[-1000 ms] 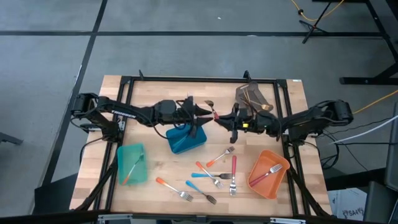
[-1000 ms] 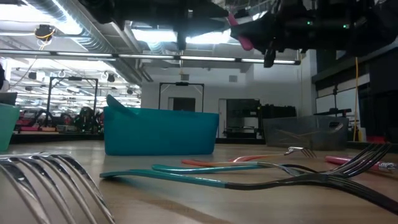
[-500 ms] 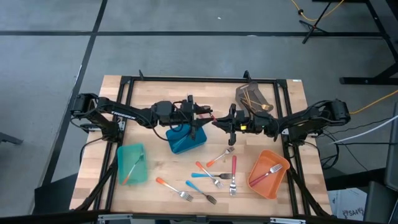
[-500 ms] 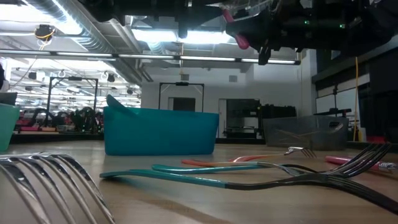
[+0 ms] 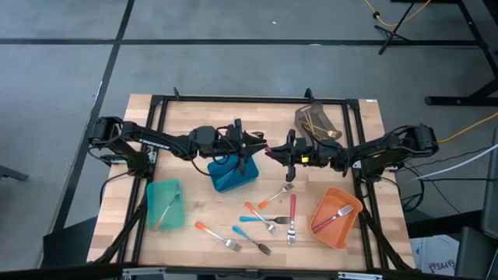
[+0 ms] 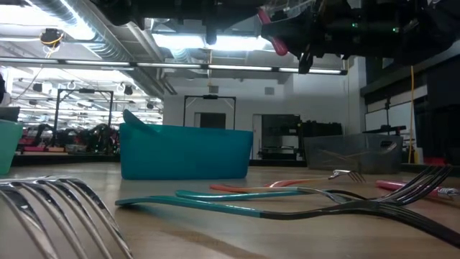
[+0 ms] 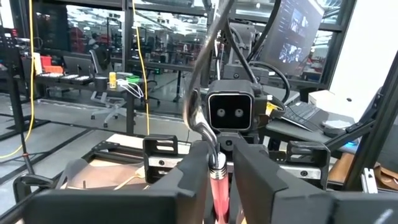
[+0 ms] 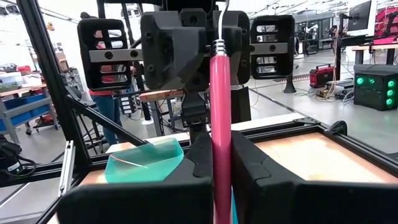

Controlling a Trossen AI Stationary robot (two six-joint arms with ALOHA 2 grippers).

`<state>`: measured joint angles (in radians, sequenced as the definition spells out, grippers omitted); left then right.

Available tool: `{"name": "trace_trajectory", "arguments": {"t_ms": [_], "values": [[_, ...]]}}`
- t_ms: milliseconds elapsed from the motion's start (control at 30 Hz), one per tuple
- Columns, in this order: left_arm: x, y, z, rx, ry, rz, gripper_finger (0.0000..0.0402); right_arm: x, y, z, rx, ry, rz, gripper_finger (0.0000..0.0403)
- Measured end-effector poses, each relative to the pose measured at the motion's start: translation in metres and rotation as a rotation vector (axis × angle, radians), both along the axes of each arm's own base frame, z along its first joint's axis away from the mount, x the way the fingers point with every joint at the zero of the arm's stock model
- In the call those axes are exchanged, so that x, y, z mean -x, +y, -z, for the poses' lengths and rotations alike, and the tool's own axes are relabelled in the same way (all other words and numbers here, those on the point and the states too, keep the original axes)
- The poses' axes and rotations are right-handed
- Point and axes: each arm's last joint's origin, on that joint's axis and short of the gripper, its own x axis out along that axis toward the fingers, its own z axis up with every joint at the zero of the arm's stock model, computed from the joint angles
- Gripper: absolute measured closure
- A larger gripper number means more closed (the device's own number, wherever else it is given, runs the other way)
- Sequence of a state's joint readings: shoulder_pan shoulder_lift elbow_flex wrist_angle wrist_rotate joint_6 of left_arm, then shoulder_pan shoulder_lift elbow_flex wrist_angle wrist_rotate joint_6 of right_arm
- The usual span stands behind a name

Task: Sort silverware by color (type)
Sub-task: Put the top left pink fork into the orange bin

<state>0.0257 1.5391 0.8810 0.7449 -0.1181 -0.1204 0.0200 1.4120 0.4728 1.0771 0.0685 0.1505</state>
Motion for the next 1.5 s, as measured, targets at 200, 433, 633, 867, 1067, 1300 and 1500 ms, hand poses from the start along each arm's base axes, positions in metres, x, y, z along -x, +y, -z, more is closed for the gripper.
{"name": "trace_trajectory", "arguments": {"t_ms": [200, 433, 633, 867, 1067, 1300, 1500], "values": [[0.0, 0.0, 0.0, 0.0, 0.001, 0.0, 0.0369, 0.0, 0.0, 0.0, 0.001, 0.001, -0.001, 0.0394], [0.0, 0.0, 0.0, 0.0, 0.003, 0.0, 0.0384, 0.0, 0.0, 0.0, -0.031, 0.003, -0.005, 0.0367], [0.0, 0.0, 0.0, -0.001, 0.004, 0.0, 0.0384, 0.0, 0.0, 0.001, -0.033, 0.011, -0.005, 0.0327], [0.0, 0.0, 0.0, -0.001, 0.004, 0.0, 0.0384, 0.006, 0.0, -0.002, -0.033, 0.069, -0.004, 0.0266], [0.0, 0.0, 0.0, 0.007, 0.004, 0.007, 0.0385, 0.027, -0.001, -0.017, -0.009, 0.159, -0.001, 0.0237], [0.0, -0.002, 0.001, 0.12, -0.002, 0.08, 0.0385, 0.064, -0.003, -0.041, 0.007, 0.196, 0.053, 0.0233], [-0.004, -0.006, 0.003, 0.186, -0.004, 0.112, 0.0385, 0.099, -0.009, -0.064, -0.011, 0.105, 0.237, 0.0233]]}}
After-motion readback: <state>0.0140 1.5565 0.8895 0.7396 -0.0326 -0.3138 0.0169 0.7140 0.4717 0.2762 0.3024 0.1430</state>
